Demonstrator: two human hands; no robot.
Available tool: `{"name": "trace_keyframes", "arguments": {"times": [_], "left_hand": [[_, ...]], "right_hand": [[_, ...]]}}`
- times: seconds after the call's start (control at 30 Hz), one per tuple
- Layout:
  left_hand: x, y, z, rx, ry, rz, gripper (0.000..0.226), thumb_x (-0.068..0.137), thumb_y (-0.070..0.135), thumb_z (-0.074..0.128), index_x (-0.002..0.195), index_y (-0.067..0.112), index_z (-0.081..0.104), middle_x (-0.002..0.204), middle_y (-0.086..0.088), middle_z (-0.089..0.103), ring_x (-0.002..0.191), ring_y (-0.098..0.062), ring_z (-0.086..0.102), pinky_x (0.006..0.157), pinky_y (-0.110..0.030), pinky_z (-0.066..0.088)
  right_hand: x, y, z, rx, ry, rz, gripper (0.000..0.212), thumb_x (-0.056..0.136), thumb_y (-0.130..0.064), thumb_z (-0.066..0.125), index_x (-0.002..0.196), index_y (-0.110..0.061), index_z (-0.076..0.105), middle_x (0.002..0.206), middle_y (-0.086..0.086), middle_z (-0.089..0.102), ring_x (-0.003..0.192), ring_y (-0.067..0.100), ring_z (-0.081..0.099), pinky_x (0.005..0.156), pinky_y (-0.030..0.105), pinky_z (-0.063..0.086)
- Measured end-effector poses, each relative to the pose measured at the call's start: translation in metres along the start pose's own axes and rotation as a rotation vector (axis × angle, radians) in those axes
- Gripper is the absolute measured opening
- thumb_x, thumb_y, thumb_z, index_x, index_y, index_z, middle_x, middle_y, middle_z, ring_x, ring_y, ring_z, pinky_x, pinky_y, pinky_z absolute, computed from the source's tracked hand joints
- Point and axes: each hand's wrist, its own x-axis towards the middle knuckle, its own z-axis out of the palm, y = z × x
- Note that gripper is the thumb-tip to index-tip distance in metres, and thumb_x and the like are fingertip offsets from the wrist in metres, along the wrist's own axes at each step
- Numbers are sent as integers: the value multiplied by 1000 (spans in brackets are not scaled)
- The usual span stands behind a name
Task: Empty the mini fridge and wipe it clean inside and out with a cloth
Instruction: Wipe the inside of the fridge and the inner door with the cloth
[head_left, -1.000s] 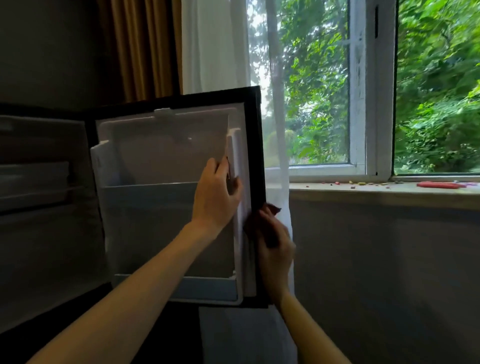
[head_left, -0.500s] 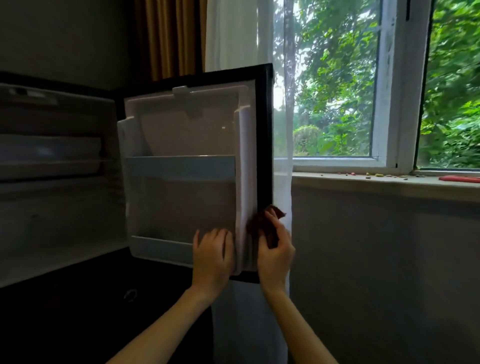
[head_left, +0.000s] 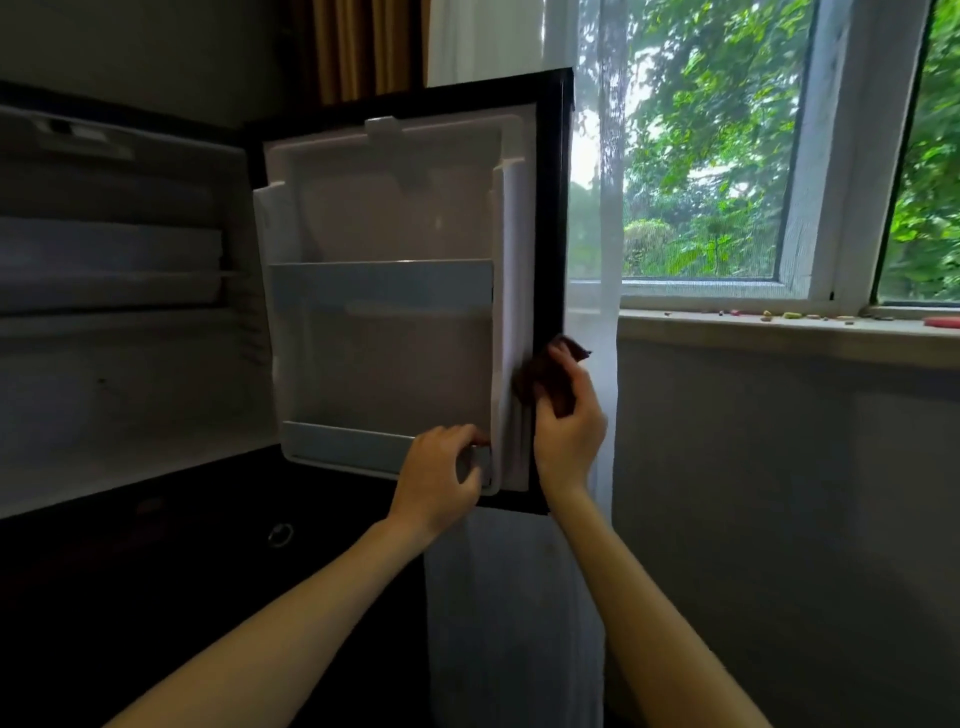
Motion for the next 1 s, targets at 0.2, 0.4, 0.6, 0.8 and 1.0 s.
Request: {"name": "trace_keyframes", "arguments": {"times": [0.2,0.4,0.6,0.8,1.0], "left_hand": [[15,-5,-8,-8,-236,-16,52,82,-5,52,130,13,59,123,-3,62,114,-18,53,94,-21,39],[32,-6,6,65,-366,-3,66,81,-4,52,143,15,43,135,-5,53,126,-22,44,100,-23,35],[39,-35,1,188,-466,129,76,85,-8,44,153,21,23,153,-1,33,141,-21,28,116,-31,24],[28,-80,-21,266,-358,213,81,82,-4,48,153,16,14,157,-9,23,147,-26,14,116,-21,-8],[-17,-126,-53,314,-330,164,98,76,-4,51,153,18,-5,160,-1,-16,147,-15,-18,120,-30,-5]], "right_hand": [[-45,37,-7,-66,29,156,53,86,9,60,124,-28,58,117,-4,62,104,4,56,89,13,46],[-106,61,-11,224,71,514,27,96,-5,54,115,-22,63,107,-20,66,103,-5,60,90,22,48],[-85,65,-3,228,174,582,34,92,3,55,117,-21,60,110,-6,62,111,13,56,88,12,44],[-57,34,3,157,145,250,41,90,2,59,122,-22,55,117,-22,59,114,-2,55,96,17,47],[-67,8,60,119,-211,-5,46,88,3,63,126,-20,55,127,0,61,118,9,57,103,26,45]]}}
